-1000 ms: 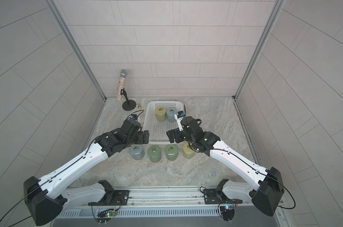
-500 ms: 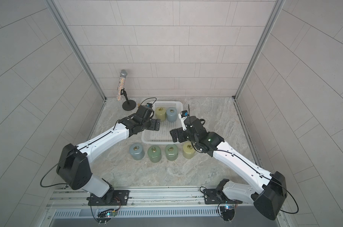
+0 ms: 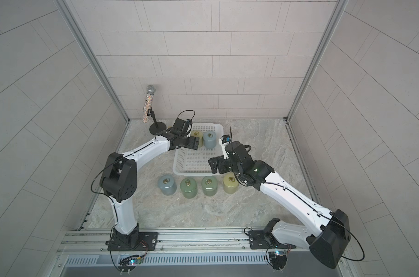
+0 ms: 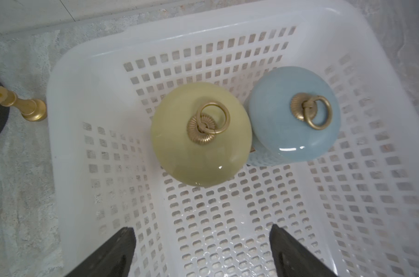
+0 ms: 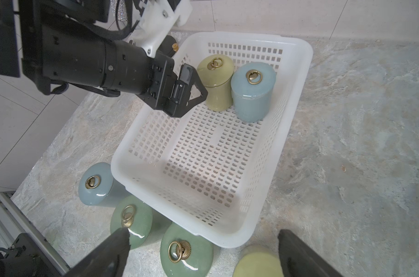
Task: Take the tea canister out of the basket
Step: Pick up the tea canister from the basket.
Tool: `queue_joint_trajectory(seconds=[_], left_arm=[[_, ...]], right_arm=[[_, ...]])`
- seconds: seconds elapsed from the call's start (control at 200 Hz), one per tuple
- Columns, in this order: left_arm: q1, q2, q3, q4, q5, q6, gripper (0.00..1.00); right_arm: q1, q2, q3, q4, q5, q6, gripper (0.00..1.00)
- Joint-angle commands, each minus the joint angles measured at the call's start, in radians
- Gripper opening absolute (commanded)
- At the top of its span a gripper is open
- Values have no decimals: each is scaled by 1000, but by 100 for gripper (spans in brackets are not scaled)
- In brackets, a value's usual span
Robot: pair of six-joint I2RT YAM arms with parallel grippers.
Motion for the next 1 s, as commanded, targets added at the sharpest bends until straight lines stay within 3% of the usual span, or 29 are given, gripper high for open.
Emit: queue_joint_trajectory(seconds=[0.0, 0.29, 0.495, 0.996], left_arm=[[-4, 53, 60, -2, -15, 47, 95], [-3, 139, 121, 29, -34, 69, 100], [-3, 182, 132, 112, -65, 74, 100], [-2, 295, 215, 125, -120, 78, 100]], right_arm=[[-7, 14, 34, -17, -3, 6, 100], [-28, 58, 67, -19, -36, -5, 100], [-37, 80, 81, -24, -59, -9, 100], [-59, 102, 90, -32, -78, -11, 100]])
